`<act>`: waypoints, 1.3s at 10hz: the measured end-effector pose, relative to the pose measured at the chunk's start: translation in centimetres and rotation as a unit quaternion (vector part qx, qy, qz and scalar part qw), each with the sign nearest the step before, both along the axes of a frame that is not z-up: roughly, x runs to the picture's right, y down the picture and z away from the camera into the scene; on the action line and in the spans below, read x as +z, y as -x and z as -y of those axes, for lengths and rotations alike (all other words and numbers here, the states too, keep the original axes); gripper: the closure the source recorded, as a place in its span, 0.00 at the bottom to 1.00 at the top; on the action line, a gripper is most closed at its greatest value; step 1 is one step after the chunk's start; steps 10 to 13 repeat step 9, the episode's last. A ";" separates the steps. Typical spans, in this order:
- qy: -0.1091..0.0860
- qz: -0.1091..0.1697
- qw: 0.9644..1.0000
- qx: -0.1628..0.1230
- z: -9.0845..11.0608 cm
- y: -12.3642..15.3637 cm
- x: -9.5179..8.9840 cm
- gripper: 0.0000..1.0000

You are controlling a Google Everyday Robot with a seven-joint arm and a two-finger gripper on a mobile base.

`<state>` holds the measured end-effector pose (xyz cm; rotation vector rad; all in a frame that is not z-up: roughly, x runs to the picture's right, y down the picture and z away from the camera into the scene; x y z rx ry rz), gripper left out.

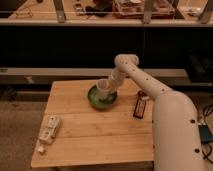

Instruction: Place the ceramic cup in the ceramic bowl

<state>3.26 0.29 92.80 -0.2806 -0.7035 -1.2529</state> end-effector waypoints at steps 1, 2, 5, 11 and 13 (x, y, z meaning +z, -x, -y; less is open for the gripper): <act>0.001 -0.001 1.000 -0.009 -0.1 0.2 -0.1 0.25; 0.001 -0.005 1.000 -0.021 -0.2 0.3 -0.2 0.21; -0.018 -0.022 0.999 -0.046 1.7 -0.1 -2.6 0.20; -0.051 -0.040 0.998 -0.027 5.0 -2.7 -7.6 0.20; -0.051 -0.040 0.998 -0.027 5.0 -2.7 -7.6 0.20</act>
